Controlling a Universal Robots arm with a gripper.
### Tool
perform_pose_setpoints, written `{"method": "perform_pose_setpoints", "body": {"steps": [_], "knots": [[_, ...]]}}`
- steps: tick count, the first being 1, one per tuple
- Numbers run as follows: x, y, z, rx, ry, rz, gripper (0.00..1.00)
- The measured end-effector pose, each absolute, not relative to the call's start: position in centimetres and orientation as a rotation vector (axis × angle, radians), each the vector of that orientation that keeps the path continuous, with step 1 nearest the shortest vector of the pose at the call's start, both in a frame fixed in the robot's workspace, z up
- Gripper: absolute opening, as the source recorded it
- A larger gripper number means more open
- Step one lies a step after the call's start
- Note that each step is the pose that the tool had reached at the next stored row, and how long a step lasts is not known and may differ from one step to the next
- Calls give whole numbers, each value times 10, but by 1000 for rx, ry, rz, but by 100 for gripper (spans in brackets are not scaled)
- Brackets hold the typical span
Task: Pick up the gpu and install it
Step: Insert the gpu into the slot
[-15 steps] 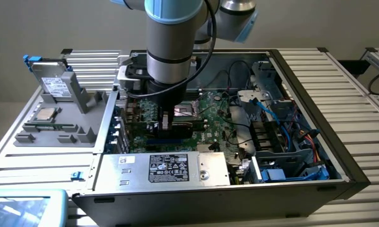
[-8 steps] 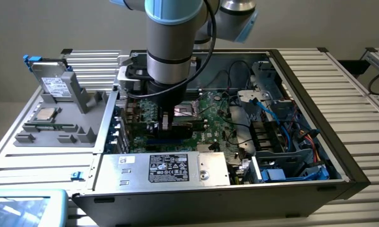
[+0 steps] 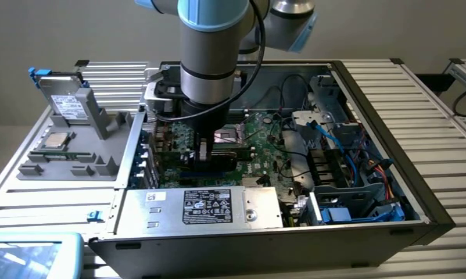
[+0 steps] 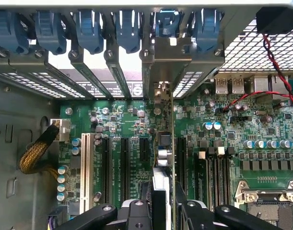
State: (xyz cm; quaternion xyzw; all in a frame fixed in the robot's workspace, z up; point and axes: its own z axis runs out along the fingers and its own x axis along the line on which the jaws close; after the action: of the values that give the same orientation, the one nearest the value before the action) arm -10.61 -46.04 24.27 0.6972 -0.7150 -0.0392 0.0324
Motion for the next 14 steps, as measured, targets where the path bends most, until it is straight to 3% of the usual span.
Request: {"method": "perform_pose_setpoints", "body": {"steps": [14], "knots": [[-106,-460,242,2147,-2201,-120,29]]}}
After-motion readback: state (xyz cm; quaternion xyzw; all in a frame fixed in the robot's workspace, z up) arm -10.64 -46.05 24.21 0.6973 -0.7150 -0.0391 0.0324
